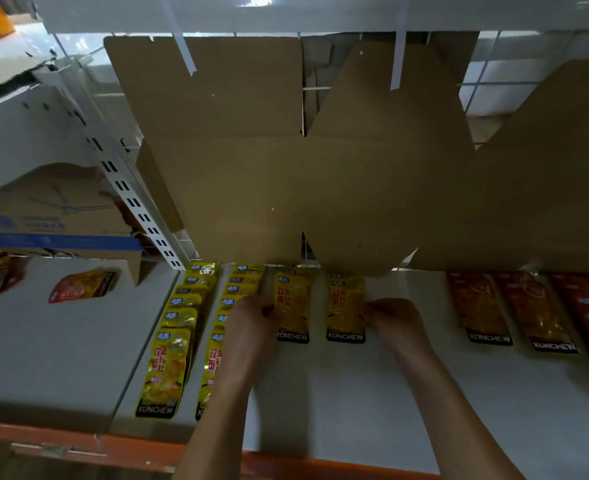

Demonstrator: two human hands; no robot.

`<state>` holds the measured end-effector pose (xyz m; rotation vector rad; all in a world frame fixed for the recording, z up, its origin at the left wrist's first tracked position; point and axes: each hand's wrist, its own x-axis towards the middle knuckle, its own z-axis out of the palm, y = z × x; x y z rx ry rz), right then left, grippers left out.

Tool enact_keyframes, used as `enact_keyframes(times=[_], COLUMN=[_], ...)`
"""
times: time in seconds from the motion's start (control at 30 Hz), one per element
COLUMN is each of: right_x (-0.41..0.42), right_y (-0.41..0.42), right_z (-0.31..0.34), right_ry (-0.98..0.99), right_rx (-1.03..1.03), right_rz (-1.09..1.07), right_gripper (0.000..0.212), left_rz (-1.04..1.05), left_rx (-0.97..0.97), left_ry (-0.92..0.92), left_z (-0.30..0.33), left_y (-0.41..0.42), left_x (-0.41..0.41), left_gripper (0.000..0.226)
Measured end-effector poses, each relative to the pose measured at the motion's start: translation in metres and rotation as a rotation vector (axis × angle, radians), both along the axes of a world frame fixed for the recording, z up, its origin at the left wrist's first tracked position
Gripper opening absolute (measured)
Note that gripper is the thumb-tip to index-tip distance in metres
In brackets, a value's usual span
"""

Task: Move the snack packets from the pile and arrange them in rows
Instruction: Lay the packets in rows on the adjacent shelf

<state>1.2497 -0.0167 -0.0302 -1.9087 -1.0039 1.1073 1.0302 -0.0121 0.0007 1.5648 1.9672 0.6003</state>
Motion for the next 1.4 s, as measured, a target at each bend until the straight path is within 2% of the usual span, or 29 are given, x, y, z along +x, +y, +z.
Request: enact_keyframes(times=[0.1,0.23,0.4,0.57,0.67,0.77,0.87,0.93,1.0,1.1,1.4], right_x=[0.002,0.003,0.003,-0.001,-0.009,-0.020,-0.033,-0.039,-0.041,-0.043,-0.046], right_y=[0.000,0.000,0.000,-0.003,-0.007,-0.010,-0.010,-0.009,-0.007,-0.006,-0.005], right_z=[-0.001,-0.002,-0.006,-0.006,-0.007,-0.008,-0.013,-0.019,-0.022,-0.022,-0.018], right_ry=[-0.037,-0.091,-0.254,-0.317,-0.396,-0.471,-0.610,-0.692,-0.679,-0.682,-0.668], right_rx=[-0.038,-0.044,-0.021,0.048,0.133,0.104,0.081,0.095,0.145,0.157,0.138], right_rz=[0.013,0.057,0.136,0.075,0.049,0.127,0.184,0.189,0.153,0.146,0.128], right_gripper=[0.036,0.020,0.026,0.019,0.034,0.055,0.074,0.090,0.084,0.072,0.080], left_rz=[0.000,0.014,-0.008,-0.022,-0.056,-0.088,-0.147,-0.119,-0.114,-0.134,-0.134], left_rx=[-0.024,-0.041,-0.068,-0.040,-0.017,0.018,0.022,0.004,-0.005,-0.010,0.007], left_ry=[0.082,0.157,0.249,0.316,0.347,0.354,0.465,0.437,0.406,0.468,0.473], left_z=[-0.005,-0.011,-0.013,-0.008,-0.008,-0.012,-0.020,-0.025,-0.029,-0.034,-0.037], left_y=[0.005,0.010,0.012,0.009,0.007,0.006,0.006,0.007,0.008,0.010,0.011], left_x=[0.001,0.002,0.006,0.016,0.024,0.032,0.038,0.039,0.038,0.038,0.036], left_gripper=[0.014,0.015,0.016,0.015,0.021,0.033,0.056,0.065,0.066,0.066,0.062])
